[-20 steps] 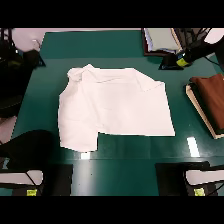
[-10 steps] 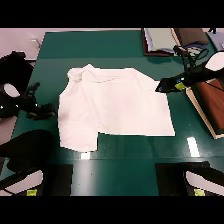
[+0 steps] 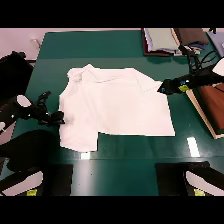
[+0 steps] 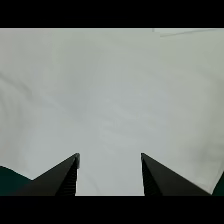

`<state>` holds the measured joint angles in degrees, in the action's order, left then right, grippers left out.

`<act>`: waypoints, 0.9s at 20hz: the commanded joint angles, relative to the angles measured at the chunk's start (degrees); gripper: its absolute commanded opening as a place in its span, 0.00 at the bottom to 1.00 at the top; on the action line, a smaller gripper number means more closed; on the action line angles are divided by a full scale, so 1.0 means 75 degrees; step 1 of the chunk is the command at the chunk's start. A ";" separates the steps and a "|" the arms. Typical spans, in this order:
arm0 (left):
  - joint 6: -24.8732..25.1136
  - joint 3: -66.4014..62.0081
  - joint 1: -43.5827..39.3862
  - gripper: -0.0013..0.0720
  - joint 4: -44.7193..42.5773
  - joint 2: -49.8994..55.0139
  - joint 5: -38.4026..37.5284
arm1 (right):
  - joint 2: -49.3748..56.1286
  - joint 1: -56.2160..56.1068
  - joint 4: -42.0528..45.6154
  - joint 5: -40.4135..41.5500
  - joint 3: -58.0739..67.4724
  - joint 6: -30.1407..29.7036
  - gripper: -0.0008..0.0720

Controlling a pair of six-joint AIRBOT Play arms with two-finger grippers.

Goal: Fold the shirts.

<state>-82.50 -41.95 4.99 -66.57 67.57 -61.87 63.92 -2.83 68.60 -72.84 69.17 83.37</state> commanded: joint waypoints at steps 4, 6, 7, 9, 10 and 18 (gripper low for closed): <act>0.0070 -0.0632 -0.0137 0.05 0.0125 -0.0504 -0.0338 | -0.0434 0.1935 0.0073 -0.0918 -0.1784 -0.0070 0.63; 0.0064 -0.0854 -0.0137 0.05 0.0134 -0.0781 -0.0227 | -0.0644 0.3022 0.0058 -0.0915 -0.2958 -0.0070 0.72; 0.0064 -0.0909 -0.0137 0.05 0.0134 -0.0839 -0.0210 | -0.0711 0.3579 0.0035 -0.0915 -0.3552 -0.0070 0.81; 0.0064 -0.0927 -0.0137 0.05 0.0134 -0.0854 -0.0213 | -0.0691 0.4392 -0.0029 -0.0857 -0.4494 -0.0181 0.81; 0.0064 -0.0927 -0.0137 0.05 0.0137 -0.0854 -0.0213 | -0.0656 0.4596 -0.0029 -0.0755 -0.4826 -0.0321 0.80; 0.0058 -0.0927 -0.0137 0.05 0.0143 -0.0854 -0.0227 | 0.0356 0.3561 -0.1827 0.0720 -0.5353 -0.0766 0.55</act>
<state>-82.04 -48.82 3.99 -65.52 61.25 -63.53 63.90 27.38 59.13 -73.19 30.20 78.74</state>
